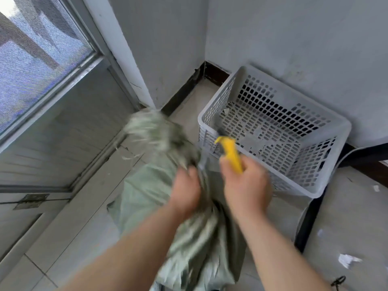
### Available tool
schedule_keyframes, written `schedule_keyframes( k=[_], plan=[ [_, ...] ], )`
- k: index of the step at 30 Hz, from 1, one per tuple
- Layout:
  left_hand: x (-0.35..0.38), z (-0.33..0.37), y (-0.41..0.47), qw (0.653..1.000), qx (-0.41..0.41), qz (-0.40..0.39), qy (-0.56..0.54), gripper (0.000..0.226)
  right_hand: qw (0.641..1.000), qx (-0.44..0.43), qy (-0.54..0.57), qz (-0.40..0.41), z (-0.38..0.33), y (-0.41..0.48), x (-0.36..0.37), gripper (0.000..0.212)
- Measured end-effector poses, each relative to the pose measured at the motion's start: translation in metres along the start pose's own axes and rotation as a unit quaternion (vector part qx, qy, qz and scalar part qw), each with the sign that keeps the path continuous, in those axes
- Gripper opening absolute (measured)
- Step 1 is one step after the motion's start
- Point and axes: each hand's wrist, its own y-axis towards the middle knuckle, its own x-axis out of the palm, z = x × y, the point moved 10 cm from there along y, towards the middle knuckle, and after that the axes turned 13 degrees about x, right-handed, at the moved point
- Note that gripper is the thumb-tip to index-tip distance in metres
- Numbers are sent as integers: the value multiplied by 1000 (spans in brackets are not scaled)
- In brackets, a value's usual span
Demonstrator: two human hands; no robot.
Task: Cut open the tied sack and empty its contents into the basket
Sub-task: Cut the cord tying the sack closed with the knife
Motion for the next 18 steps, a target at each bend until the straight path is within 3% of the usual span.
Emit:
schedule_keyframes(
  k=[2, 4, 6, 8, 11, 14, 17, 18],
  plan=[
    [3, -14, -34, 999, -10, -40, 14, 27, 999, 3, 43, 16, -20, 31, -11, 37],
    [-25, -41, -29, 998, -68, -10, 8, 34, 999, -39, -11, -6, -26, 37, -15, 39],
    [-46, -52, -16, 979, -151, 31, -134, 32, 999, -24, -32, -19, 6, 33, -18, 41],
    [-47, -48, -5, 955, -184, 35, -231, 29, 999, 19, -24, -34, 40, 25, -15, 42],
    [-39, -34, 0, 950, -180, 11, -254, 27, 997, 49, -4, -63, 46, 18, -1, 41],
    [-49, -17, 16, 948, -131, 26, -289, 56, 996, 38, 5, -75, 32, 12, 3, 41],
    [-49, 11, 21, 950, -100, -16, -297, 61, 996, 20, 14, -83, 18, 12, -4, 41],
    [-47, 19, 24, 952, -92, -32, -290, 74, 996, 13, 20, -87, 14, 13, -6, 40]
  ],
)
